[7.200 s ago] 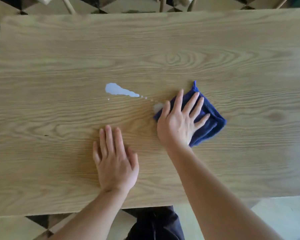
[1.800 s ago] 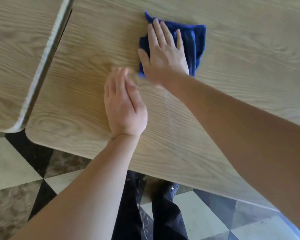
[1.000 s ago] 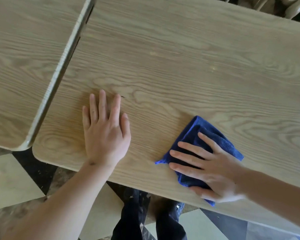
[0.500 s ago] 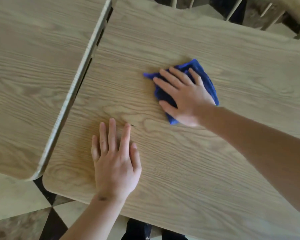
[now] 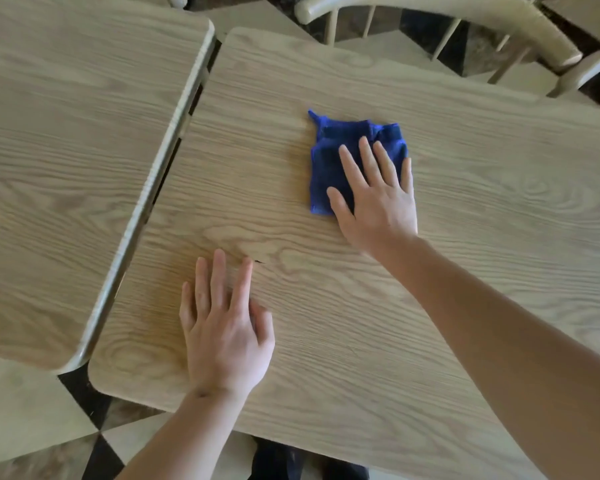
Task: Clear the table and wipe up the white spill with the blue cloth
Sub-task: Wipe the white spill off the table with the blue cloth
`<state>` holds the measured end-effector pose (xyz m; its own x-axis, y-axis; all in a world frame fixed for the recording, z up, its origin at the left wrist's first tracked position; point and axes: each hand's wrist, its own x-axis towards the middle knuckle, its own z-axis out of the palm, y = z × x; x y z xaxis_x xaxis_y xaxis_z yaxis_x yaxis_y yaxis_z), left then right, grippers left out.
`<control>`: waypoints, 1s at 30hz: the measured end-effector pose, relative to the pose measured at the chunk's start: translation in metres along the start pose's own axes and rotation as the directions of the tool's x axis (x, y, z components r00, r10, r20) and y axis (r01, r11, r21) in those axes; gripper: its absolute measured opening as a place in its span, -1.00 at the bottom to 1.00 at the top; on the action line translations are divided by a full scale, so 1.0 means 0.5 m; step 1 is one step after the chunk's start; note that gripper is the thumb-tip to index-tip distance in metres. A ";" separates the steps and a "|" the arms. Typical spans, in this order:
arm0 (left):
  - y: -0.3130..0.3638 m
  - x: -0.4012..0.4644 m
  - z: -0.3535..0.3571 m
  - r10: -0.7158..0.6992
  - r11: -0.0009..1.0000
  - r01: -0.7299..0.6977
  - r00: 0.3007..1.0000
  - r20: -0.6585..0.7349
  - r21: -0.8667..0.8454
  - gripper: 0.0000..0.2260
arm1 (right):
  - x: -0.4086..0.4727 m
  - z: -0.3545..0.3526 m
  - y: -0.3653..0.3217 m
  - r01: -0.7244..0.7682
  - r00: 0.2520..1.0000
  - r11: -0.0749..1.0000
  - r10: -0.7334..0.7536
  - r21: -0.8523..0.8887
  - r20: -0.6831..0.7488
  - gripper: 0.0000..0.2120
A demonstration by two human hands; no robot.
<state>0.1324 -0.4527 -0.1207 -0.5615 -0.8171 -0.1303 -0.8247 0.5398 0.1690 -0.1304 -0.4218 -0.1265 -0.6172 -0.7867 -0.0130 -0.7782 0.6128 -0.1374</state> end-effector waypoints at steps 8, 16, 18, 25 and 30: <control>0.005 -0.008 0.007 0.003 1.000 -0.002 0.999 -0.053 0.007 -0.43 | 0.094 -0.009 -0.036 -0.036 0.999 0.999 0.036 -0.002 0.041 -0.45; -0.003 -0.007 0.016 0.018 1.000 -0.018 0.998 -0.058 -0.001 -0.43 | 0.100 0.025 -0.044 -0.075 0.997 0.994 0.074 0.077 0.024 -0.43; -0.002 -0.007 0.014 0.026 1.000 -0.026 0.998 -0.052 -0.009 -0.43 | 0.084 0.019 -0.035 -0.090 0.995 0.993 0.087 0.078 0.041 -0.42; -0.009 -0.009 0.008 0.042 0.998 -0.043 0.999 -0.027 -0.044 -0.45 | -0.096 0.000 0.030 -0.186 0.982 0.981 0.183 0.059 0.053 -0.42; -0.006 -0.035 0.005 0.119 0.993 -0.118 0.992 0.046 -0.021 -0.42 | -0.321 -0.026 0.111 -0.285 0.952 0.958 0.280 0.025 0.121 -0.43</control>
<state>0.1443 -0.4395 -0.1214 -0.6578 -0.7371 -0.1545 -0.7513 0.6278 0.2036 -0.0759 -0.2605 -0.1193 -0.7918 -0.5865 -0.1705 -0.5669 0.8096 -0.1524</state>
